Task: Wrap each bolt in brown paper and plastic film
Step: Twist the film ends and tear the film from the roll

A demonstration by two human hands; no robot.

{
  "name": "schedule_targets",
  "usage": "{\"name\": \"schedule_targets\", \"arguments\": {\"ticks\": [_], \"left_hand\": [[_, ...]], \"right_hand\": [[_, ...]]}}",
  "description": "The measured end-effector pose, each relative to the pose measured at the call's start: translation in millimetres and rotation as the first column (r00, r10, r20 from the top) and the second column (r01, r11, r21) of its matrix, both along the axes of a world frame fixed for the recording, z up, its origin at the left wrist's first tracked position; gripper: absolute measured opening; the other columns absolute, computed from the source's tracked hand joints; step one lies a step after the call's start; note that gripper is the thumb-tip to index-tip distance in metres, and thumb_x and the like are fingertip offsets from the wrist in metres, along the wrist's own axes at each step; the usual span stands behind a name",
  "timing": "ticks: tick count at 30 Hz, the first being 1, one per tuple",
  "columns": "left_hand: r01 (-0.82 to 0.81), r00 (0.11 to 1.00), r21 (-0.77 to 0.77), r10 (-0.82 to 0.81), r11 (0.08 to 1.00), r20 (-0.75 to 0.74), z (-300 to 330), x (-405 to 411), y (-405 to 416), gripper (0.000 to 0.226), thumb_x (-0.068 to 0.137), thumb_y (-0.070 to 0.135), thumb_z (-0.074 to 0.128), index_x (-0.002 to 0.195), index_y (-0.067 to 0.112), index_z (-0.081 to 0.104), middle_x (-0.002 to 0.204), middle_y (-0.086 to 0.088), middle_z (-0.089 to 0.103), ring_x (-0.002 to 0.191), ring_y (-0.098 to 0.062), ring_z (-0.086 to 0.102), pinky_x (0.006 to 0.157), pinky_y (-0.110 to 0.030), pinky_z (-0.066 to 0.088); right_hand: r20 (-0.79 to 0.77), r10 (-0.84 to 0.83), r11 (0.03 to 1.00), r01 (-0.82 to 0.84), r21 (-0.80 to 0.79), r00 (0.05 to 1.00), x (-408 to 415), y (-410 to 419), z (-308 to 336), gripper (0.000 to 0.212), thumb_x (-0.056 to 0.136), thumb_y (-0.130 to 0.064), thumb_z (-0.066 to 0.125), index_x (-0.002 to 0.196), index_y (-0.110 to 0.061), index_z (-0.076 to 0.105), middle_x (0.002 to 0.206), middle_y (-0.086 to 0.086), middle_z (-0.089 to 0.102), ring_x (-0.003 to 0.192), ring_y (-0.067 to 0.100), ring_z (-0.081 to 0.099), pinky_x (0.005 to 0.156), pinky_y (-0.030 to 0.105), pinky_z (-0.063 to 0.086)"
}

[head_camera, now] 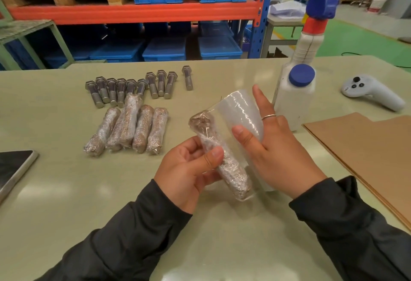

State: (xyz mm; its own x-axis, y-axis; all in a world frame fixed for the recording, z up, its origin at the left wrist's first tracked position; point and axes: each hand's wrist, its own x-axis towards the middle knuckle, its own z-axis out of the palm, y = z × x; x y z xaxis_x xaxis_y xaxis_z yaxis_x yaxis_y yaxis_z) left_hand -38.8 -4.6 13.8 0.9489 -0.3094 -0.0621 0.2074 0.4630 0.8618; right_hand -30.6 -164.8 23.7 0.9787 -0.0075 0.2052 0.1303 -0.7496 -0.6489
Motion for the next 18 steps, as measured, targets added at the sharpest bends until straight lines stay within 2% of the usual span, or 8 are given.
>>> {"name": "schedule_targets", "arguments": {"ticks": [3, 6, 11, 13, 16, 18], "left_hand": [[0.05, 0.998, -0.01, -0.049, 0.999, 0.041, 2, -2, 1, 0.018, 0.068, 0.002, 0.06, 0.074, 0.012, 0.075, 0.072, -0.007, 0.07, 0.063, -0.017, 0.068, 0.052, -0.025, 0.053], [0.08, 0.995, -0.022, -0.079, 0.997, 0.066, 3, -2, 1, 0.023, 0.069, 0.005, 0.058, 0.079, 0.015, 0.076, 0.075, -0.006, 0.071, 0.067, -0.018, 0.068, 0.055, -0.026, 0.054], [0.096, 0.995, -0.062, -0.093, 0.993, 0.047, 4, -1, -1, 0.02, 0.07, 0.009, 0.065, 0.085, 0.018, 0.076, 0.08, -0.005, 0.072, 0.072, -0.018, 0.069, 0.061, -0.029, 0.055], [0.08, 0.997, -0.11, -0.08, 0.991, -0.004, 2, -1, -2, 0.018, 0.076, 0.009, 0.064, 0.089, 0.014, 0.075, 0.083, -0.006, 0.071, 0.075, -0.019, 0.069, 0.063, -0.03, 0.056], [0.068, 0.993, -0.176, -0.085, 0.982, -0.087, 1, 0, -2, 0.035, 0.073, 0.012, 0.056, 0.107, 0.009, 0.064, 0.09, -0.008, 0.071, 0.078, -0.019, 0.069, 0.067, -0.03, 0.057], [0.055, 0.989, -0.183, -0.079, 0.982, -0.127, 1, 1, -2, 0.043, 0.07, 0.017, 0.059, 0.112, 0.01, 0.062, 0.092, -0.007, 0.071, 0.077, -0.017, 0.069, 0.067, -0.03, 0.057]], "right_hand": [[0.004, 0.009, 1.0, -0.009, 0.021, 1.0, -2, 2, 2, 0.071, 0.073, -0.072, 0.028, 0.128, -0.066, -0.016, 0.105, -0.006, 0.028, 0.075, 0.008, 0.035, 0.071, 0.025, 0.031], [0.009, 0.01, 0.999, -0.01, 0.031, 1.0, -3, 7, 2, 0.065, 0.073, -0.072, 0.026, 0.121, -0.068, -0.017, 0.104, -0.005, 0.031, 0.079, 0.009, 0.04, 0.071, 0.025, 0.033], [0.08, -0.047, 0.999, 0.047, -0.006, 0.996, -4, 12, -4, 0.074, 0.078, -0.071, 0.027, 0.14, -0.054, -0.009, 0.102, -0.007, 0.028, 0.078, 0.008, 0.04, 0.059, 0.019, 0.033], [0.082, -0.08, 0.997, 0.079, 0.02, 0.993, -2, 12, -6, 0.08, 0.079, -0.07, 0.031, 0.145, -0.044, -0.004, 0.106, -0.009, 0.027, 0.085, 0.007, 0.039, 0.065, 0.024, 0.033], [0.034, -0.109, 0.991, 0.106, 0.084, 0.993, 1, 11, -8, 0.09, 0.077, -0.071, 0.038, 0.149, -0.032, 0.002, 0.124, -0.006, 0.033, 0.107, 0.01, 0.043, 0.077, 0.02, 0.029], [-0.002, -0.1, 0.99, 0.1, 0.099, 0.995, 1, 9, -7, 0.096, 0.071, -0.075, 0.033, 0.149, -0.028, 0.004, 0.136, -0.003, 0.032, 0.121, 0.014, 0.039, 0.081, 0.019, 0.027]]}}
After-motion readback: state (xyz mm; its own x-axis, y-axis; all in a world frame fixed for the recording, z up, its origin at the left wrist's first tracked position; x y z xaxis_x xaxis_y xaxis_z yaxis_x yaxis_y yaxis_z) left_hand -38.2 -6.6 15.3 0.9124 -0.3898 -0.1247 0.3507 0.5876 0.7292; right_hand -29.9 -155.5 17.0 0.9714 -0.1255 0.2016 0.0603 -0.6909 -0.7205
